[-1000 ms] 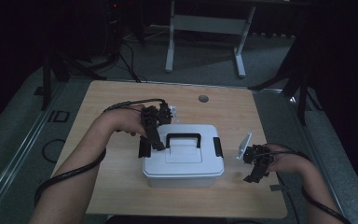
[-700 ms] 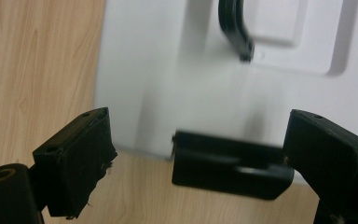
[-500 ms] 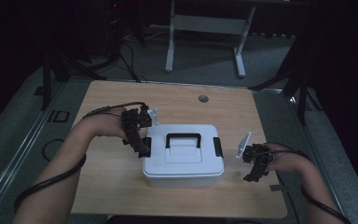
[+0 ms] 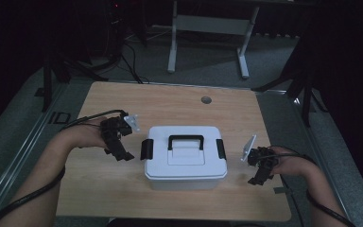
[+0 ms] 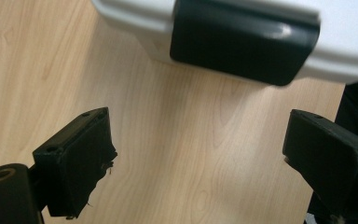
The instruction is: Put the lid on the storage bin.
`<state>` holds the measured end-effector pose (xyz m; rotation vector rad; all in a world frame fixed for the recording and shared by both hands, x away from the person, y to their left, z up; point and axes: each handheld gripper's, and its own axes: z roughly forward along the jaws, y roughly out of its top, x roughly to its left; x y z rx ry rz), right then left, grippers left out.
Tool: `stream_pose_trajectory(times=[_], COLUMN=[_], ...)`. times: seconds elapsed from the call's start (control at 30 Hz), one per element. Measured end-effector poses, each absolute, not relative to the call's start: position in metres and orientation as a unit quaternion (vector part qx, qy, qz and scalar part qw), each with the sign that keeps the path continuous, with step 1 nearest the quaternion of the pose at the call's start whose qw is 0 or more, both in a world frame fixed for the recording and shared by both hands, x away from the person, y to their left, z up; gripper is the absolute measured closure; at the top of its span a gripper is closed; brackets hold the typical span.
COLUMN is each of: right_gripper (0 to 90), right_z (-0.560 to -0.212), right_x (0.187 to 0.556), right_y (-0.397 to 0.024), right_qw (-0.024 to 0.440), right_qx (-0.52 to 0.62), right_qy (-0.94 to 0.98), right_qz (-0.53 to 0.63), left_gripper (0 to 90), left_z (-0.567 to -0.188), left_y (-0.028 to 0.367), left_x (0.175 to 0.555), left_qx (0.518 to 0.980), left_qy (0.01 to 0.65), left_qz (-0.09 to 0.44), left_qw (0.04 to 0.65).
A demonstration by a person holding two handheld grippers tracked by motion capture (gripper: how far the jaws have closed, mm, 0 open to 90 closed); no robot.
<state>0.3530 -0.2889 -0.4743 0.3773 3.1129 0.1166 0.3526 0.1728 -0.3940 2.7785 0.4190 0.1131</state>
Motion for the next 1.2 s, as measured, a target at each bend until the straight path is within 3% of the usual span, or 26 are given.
stream_pose_trajectory(times=[0.5,1.2], right_gripper=[15.6,15.6], right_z=[-0.478,-0.485], right_x=[0.353,0.353], right_y=[-0.292,-0.294], right_qw=[0.004,0.006], right_qx=[0.127,0.13], right_qy=[0.991,0.99], right_qz=[0.047,0.046], left_gripper=[7.8,7.8], left_z=[-0.43,-0.492], left_y=[0.214,0.234], left_x=[0.338,0.323], left_qx=[0.969,0.963], left_qy=[0.168,0.192], left_qz=[0.028,0.004], left_qw=[0.179,0.191])
